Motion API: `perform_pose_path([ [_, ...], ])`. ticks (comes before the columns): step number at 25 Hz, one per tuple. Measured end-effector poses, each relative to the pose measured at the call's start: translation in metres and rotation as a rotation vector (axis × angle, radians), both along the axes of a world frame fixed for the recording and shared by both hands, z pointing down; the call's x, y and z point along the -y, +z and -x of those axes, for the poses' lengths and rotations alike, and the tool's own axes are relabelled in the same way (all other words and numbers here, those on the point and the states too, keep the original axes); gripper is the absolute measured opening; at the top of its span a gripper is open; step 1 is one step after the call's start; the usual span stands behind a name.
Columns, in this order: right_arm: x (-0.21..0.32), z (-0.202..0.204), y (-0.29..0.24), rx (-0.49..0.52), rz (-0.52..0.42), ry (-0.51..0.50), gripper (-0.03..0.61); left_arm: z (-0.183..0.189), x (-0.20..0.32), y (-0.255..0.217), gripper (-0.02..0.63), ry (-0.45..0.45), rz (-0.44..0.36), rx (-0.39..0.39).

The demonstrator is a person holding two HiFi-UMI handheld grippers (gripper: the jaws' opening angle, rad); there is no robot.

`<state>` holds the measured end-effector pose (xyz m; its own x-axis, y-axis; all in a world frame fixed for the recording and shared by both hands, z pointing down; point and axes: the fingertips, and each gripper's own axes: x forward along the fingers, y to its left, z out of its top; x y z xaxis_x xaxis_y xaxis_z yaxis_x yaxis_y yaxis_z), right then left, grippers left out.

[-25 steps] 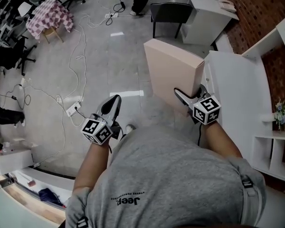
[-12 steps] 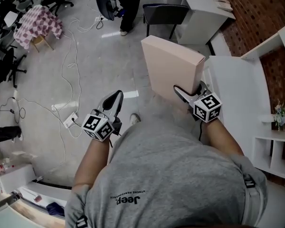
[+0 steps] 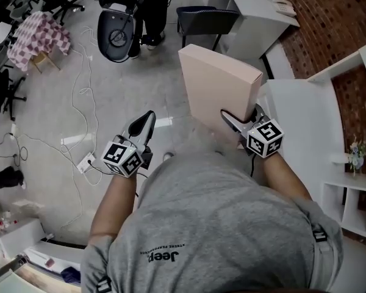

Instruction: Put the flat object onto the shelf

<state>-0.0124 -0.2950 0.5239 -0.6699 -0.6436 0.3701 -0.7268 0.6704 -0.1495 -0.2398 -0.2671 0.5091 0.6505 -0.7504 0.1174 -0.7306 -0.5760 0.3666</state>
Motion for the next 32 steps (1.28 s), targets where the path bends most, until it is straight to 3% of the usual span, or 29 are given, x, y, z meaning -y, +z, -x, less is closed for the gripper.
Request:
perform_pose_path([
  [6,0.030,-0.021,-0.008,-0.012,-0.008,-0.064,0.299,-0.016,0.013,-0.011,-0.002,-0.088,-0.014,-0.021],
  [12,0.043,-0.038,-0.023,-0.004,-0.038,-0.045,0.299,-0.036,0.034,-0.026,-0.002,-0.068,-0.039,-0.026],
  [18,0.035,-0.083,-0.033,0.002,-0.058,0.099,0.298,-0.091,0.062,-0.033,-0.002,0.109,-0.058,-0.013],
  [23,0.017,-0.148,-0.041,-0.003,-0.078,0.271,0.299,-0.159,0.079,-0.041,-0.002,0.283,-0.074,-0.021],
  [32,-0.068,-0.319,-0.055,-0.038,-0.110,0.721,0.298,-0.359,0.084,-0.054,-0.002,0.711,-0.100,-0.063],
])
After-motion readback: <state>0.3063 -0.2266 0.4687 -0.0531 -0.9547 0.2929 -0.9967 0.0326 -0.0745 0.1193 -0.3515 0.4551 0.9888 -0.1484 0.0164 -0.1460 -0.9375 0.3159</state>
